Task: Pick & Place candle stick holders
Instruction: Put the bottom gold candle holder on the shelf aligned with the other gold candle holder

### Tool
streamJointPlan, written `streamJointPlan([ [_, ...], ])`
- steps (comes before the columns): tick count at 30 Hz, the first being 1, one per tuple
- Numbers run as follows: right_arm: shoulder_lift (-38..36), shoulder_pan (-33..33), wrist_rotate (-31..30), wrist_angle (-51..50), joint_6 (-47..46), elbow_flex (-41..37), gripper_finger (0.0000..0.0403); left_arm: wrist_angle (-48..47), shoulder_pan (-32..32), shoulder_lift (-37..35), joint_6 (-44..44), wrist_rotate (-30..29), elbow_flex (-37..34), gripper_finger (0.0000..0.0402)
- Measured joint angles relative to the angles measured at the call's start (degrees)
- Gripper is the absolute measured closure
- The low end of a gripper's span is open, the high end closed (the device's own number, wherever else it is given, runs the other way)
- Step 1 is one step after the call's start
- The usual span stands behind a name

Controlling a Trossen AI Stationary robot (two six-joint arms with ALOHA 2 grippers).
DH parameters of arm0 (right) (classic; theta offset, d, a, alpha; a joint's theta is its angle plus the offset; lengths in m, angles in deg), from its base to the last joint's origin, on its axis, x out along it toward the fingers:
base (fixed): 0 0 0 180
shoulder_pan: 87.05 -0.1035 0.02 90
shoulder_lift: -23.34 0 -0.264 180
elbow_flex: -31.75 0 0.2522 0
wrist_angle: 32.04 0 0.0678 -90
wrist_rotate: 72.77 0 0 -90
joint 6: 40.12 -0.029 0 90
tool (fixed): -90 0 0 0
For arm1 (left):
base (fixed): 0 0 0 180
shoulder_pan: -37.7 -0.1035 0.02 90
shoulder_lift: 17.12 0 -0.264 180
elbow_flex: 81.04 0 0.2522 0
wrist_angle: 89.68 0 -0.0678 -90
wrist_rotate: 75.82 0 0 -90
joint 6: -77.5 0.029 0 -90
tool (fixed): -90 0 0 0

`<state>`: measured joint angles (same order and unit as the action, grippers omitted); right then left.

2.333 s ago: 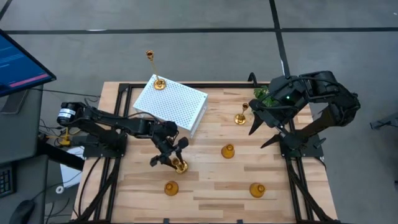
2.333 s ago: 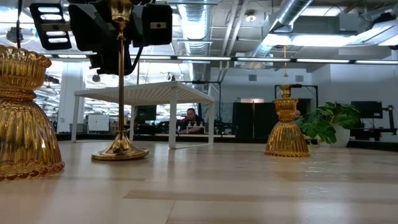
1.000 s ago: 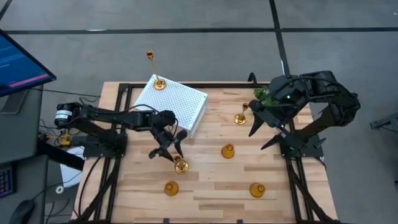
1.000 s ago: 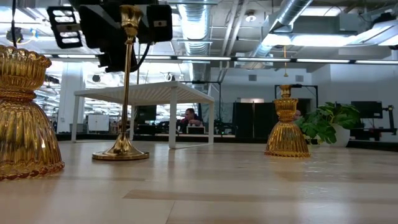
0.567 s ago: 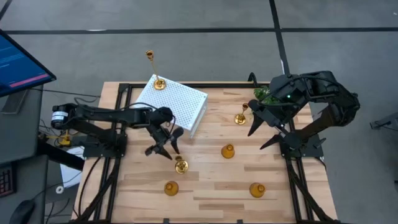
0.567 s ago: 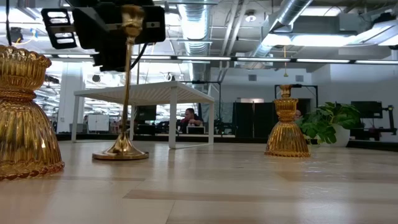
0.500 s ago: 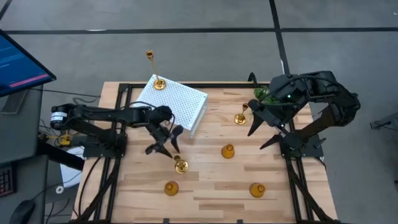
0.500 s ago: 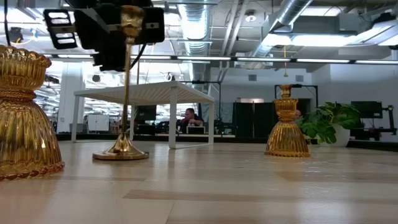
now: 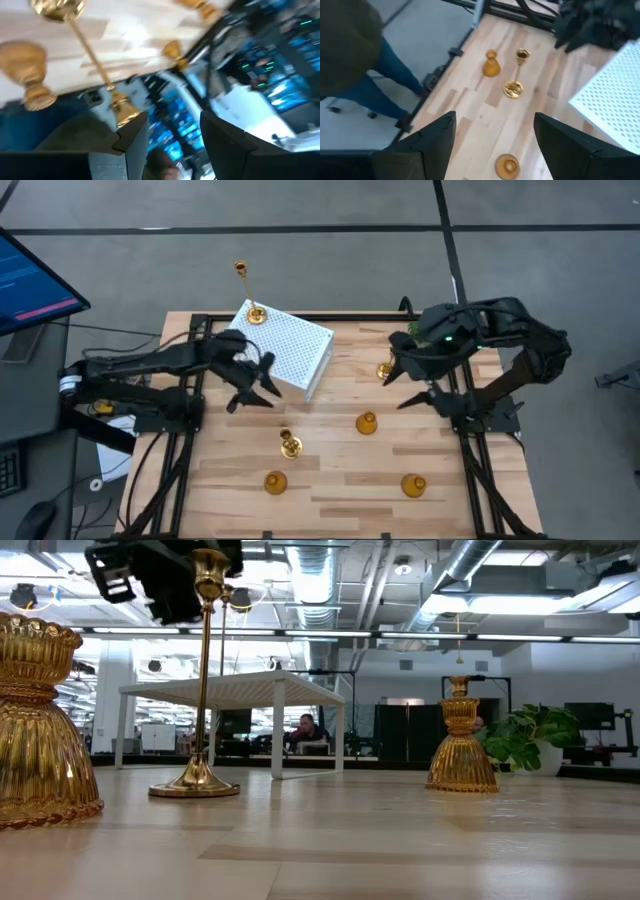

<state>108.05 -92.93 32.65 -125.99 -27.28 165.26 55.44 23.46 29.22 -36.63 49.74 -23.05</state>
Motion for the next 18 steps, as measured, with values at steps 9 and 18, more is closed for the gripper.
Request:
streamJointPlan([
  [9,7.66,3.7,7.77,7.03,2.46,-0.07,0.0145,8.76,-3.99,-13.23,16.28,-24.08,0.0,0.0253],
  [18,7.85,14.32,9.53,14.39,0.31,-7.36,0.0145,35.12,-2.04,-15.92,51.16,-25.37,0.04,0.027],
])
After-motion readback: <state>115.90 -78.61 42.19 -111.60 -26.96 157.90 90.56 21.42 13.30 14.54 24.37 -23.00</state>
